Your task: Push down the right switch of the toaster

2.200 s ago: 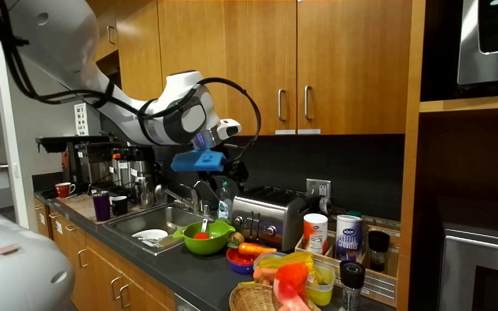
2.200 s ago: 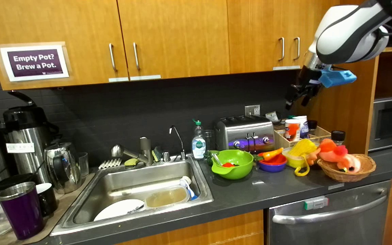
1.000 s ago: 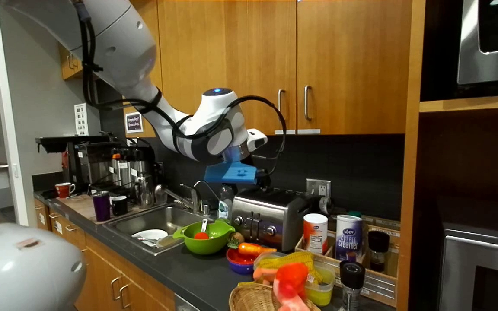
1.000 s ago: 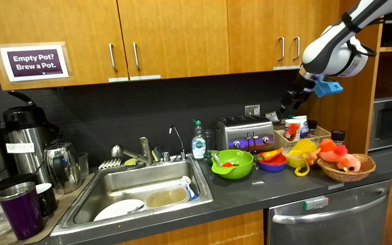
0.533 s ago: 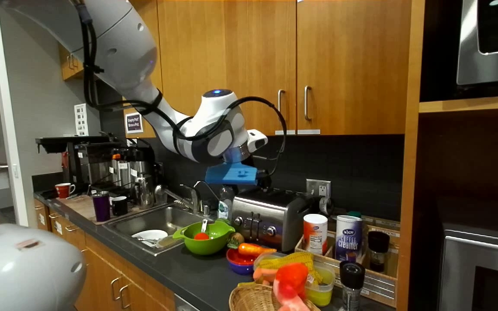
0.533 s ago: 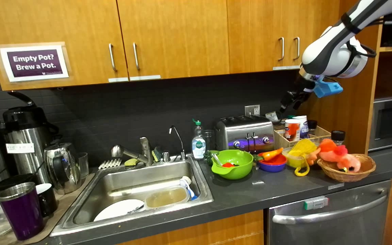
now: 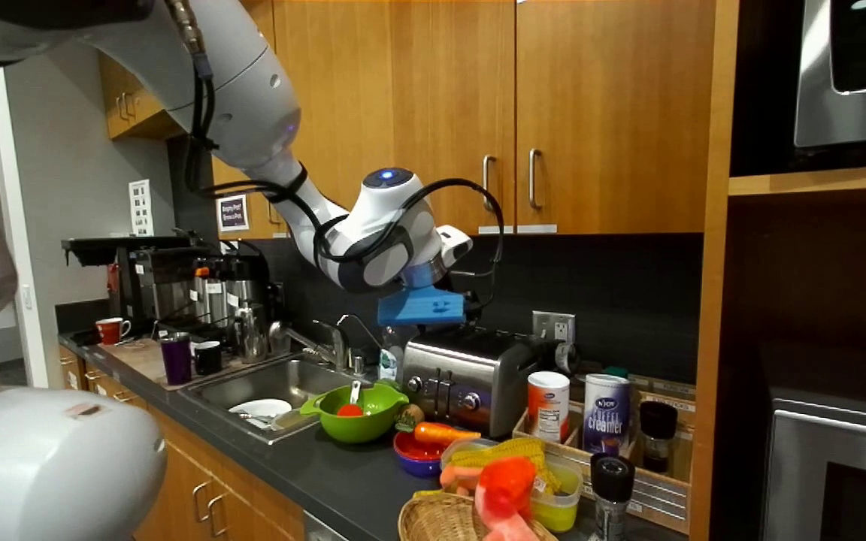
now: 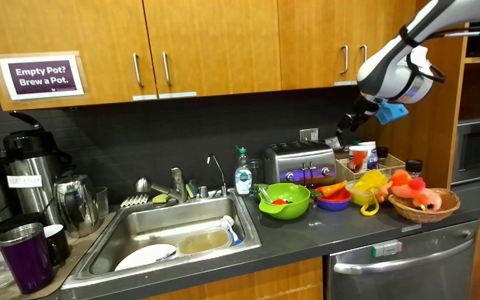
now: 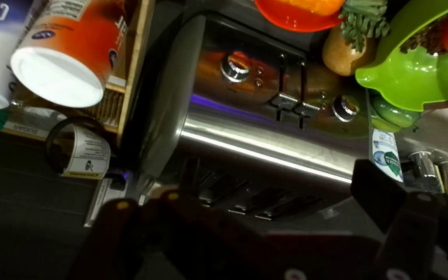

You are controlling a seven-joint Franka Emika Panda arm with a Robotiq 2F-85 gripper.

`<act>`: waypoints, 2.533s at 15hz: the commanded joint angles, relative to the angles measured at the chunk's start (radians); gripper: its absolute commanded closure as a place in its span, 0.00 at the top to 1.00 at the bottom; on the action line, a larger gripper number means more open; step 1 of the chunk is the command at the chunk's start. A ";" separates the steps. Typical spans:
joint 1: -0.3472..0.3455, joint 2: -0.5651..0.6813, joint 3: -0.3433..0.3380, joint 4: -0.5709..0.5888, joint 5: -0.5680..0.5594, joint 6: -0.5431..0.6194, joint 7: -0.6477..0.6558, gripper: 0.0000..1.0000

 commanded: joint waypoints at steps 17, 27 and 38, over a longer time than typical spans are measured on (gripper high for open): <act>0.225 0.097 -0.146 0.153 0.392 0.002 -0.333 1.00; 0.228 0.093 -0.141 0.124 0.394 0.010 -0.330 0.54; 0.293 0.096 -0.162 0.149 0.621 -0.006 -0.499 0.00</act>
